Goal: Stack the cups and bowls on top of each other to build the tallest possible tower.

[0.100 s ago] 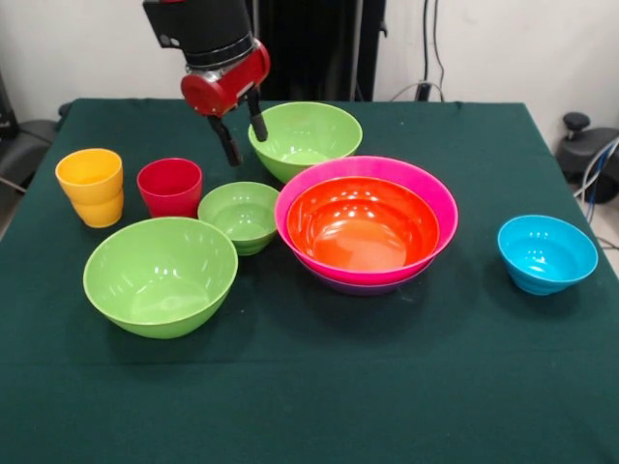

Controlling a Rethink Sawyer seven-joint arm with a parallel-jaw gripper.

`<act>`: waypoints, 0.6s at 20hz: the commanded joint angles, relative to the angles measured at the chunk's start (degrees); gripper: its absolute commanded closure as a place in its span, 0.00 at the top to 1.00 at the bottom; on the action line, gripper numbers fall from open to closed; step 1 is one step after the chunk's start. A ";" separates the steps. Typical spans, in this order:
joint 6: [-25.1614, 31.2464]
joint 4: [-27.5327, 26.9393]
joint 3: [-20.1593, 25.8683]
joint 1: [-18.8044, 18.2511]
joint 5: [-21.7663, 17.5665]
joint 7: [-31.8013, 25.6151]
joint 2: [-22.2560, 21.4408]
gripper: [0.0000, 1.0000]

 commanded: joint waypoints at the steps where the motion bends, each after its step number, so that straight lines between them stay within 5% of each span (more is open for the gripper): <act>1: 4.91 -5.50 -2.00 1.62 -4.11 -21.45 4.21 1.00; 12: 3.64 -6.89 -2.92 1.76 -6.00 -21.59 6.62 1.00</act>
